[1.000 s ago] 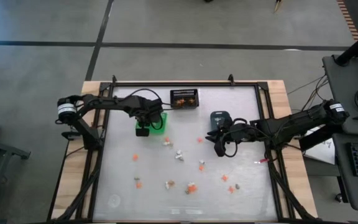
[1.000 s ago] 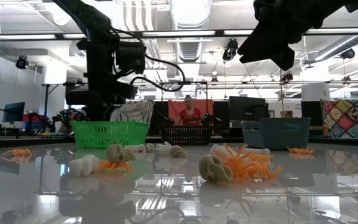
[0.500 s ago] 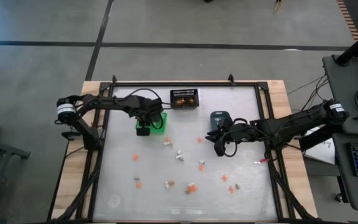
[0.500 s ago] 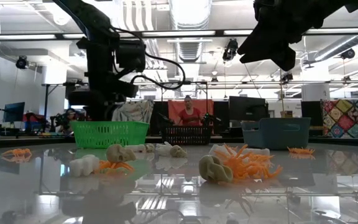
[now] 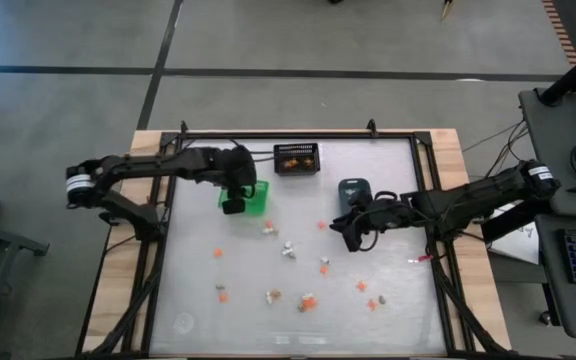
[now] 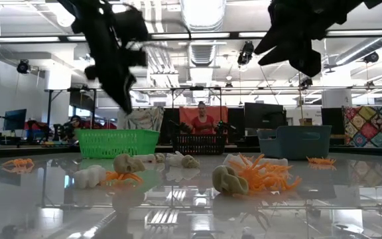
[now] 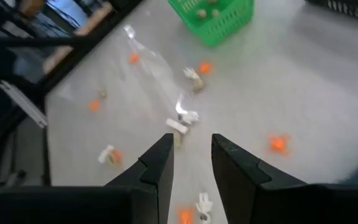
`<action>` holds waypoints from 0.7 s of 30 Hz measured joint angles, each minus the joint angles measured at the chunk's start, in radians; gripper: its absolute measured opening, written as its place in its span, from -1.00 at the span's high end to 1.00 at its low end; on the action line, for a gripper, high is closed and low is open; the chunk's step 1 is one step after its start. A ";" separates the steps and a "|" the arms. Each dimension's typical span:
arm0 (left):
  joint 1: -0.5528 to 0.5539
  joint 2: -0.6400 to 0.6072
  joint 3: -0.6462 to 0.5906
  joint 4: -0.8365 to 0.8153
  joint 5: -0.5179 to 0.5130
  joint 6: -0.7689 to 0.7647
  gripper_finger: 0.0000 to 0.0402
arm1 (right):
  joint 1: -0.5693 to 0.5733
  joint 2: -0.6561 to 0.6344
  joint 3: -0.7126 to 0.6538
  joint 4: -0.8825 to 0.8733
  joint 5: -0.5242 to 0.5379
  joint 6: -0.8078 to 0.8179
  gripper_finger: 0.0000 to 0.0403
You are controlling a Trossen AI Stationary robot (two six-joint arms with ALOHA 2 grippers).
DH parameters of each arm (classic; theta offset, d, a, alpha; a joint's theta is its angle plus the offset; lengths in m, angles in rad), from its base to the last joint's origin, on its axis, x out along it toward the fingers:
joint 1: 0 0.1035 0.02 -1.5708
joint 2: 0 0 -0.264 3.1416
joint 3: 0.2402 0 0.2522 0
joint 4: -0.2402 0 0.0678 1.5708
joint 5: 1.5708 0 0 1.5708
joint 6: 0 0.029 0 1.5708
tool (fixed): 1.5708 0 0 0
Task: Sort Halloween decoration
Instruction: Put the white skeleton toy into the blue bin
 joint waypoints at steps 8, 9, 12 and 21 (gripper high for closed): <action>-0.008 -0.222 -0.101 0.255 0.164 -0.101 0.53 | 0.000 0.159 0.198 -0.322 -0.001 0.008 0.52; -0.010 -0.253 -0.131 0.300 0.174 -0.120 0.53 | 0.000 0.184 0.230 -0.371 -0.001 0.011 0.52; -0.016 -0.338 -0.225 0.451 0.176 -0.200 0.53 | 0.000 0.259 0.328 -0.501 -0.001 0.014 0.53; -0.042 -0.510 -0.463 0.831 0.176 -0.407 0.53 | 0.000 0.464 0.574 -0.770 -0.015 -0.002 0.54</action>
